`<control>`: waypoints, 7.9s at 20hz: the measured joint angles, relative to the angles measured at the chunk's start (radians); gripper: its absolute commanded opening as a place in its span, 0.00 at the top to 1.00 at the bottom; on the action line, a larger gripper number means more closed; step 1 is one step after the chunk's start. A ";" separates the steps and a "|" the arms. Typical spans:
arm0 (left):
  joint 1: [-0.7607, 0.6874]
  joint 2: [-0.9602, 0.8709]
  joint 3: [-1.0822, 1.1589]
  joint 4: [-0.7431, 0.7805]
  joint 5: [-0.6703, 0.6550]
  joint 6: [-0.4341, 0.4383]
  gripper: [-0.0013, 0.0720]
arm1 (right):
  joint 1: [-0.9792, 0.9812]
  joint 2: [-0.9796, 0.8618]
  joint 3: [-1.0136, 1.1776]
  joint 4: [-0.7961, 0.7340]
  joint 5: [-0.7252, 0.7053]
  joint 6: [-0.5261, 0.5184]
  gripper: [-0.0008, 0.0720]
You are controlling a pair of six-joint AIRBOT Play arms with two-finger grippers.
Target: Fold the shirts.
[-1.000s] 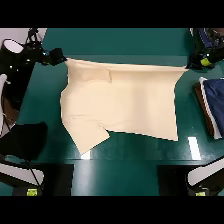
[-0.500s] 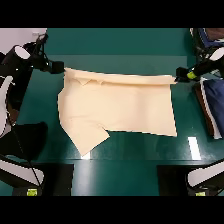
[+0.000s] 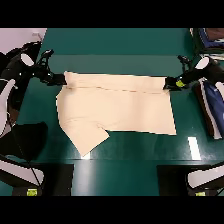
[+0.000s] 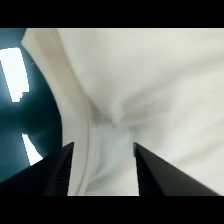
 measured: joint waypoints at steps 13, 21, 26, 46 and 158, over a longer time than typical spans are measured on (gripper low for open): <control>-0.002 0.642 -0.748 -0.003 -0.180 -0.177 0.36 | -0.141 0.463 -0.346 0.003 0.021 -0.024 0.53; -0.003 0.747 -1.014 -0.157 -0.100 -0.220 0.36 | -0.146 0.563 -0.369 0.004 0.004 -0.031 0.53; -0.003 0.754 -1.056 -0.243 0.023 -0.208 0.36 | -0.146 0.575 -0.370 0.005 0.037 -0.032 0.53; -0.003 0.697 -1.036 -0.427 0.075 -0.001 0.95 | -0.436 0.487 -0.893 0.231 0.159 -0.130 0.39; 0.105 0.201 0.340 -0.180 -0.180 -0.155 0.95 | 0.301 -0.063 0.036 0.420 0.029 -0.175 0.06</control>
